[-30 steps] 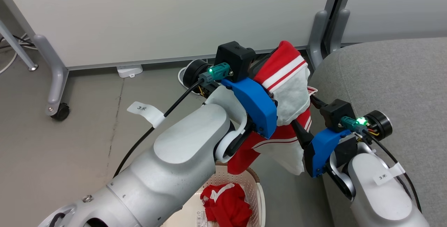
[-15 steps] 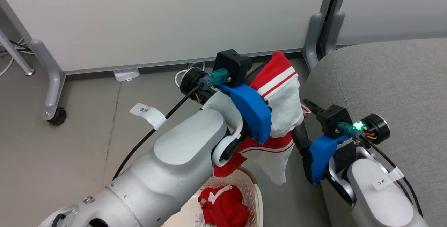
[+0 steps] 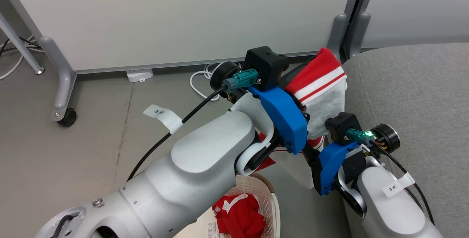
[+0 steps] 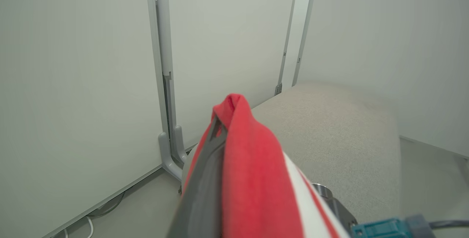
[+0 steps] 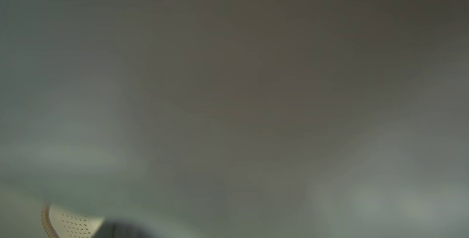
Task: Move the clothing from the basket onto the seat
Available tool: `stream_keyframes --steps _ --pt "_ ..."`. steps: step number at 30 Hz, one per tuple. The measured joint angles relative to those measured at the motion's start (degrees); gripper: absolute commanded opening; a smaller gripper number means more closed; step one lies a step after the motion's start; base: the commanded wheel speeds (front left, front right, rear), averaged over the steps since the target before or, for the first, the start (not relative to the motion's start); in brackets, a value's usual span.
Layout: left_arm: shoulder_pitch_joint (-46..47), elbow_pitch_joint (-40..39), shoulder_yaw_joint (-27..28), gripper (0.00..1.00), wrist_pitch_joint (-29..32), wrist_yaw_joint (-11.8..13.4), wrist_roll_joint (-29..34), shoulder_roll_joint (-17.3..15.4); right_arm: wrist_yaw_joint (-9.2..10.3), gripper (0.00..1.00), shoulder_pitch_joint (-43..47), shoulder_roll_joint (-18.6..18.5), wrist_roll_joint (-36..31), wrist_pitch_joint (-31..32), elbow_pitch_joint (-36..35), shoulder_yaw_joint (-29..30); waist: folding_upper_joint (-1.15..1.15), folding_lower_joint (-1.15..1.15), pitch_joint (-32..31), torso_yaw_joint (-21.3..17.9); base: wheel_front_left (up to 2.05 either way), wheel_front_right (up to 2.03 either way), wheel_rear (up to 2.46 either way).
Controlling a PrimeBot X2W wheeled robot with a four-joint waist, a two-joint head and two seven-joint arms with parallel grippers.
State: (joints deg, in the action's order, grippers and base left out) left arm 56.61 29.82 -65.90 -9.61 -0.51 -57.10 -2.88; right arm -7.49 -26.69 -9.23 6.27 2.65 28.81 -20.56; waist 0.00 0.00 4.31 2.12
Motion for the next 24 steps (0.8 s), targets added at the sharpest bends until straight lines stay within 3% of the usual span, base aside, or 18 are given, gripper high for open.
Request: stream_keyframes --steps 3,5,23,24 --pt "0.0 -1.3 -0.9 0.0 0.1 0.0 -0.6 0.0 0.0 0.97 -0.7 1.1 0.4 -0.6 1.0 0.2 0.0 0.0 -0.1 0.0 0.0 0.0 0.0" --pt "0.1 -1.9 -1.6 0.0 0.3 0.1 -1.0 0.0 0.0 0.03 -1.4 1.7 0.5 -0.7 1.7 0.4 0.0 0.0 -0.1 -0.1 0.0 0.0 0.0" --pt "0.5 1.8 -2.4 0.0 -1.4 1.8 -2.4 0.0 0.0 0.0 -2.2 2.9 0.8 -3.0 3.6 1.6 0.0 0.0 -0.1 -1.0 0.0 0.0 0.0" --pt "0.5 2.4 -2.3 0.09 -1.8 2.0 -2.4 0.0 0.0 0.0 -2.2 3.0 0.8 -3.0 3.5 1.6 0.0 0.0 -0.1 -1.0 0.0 0.0 0.0"
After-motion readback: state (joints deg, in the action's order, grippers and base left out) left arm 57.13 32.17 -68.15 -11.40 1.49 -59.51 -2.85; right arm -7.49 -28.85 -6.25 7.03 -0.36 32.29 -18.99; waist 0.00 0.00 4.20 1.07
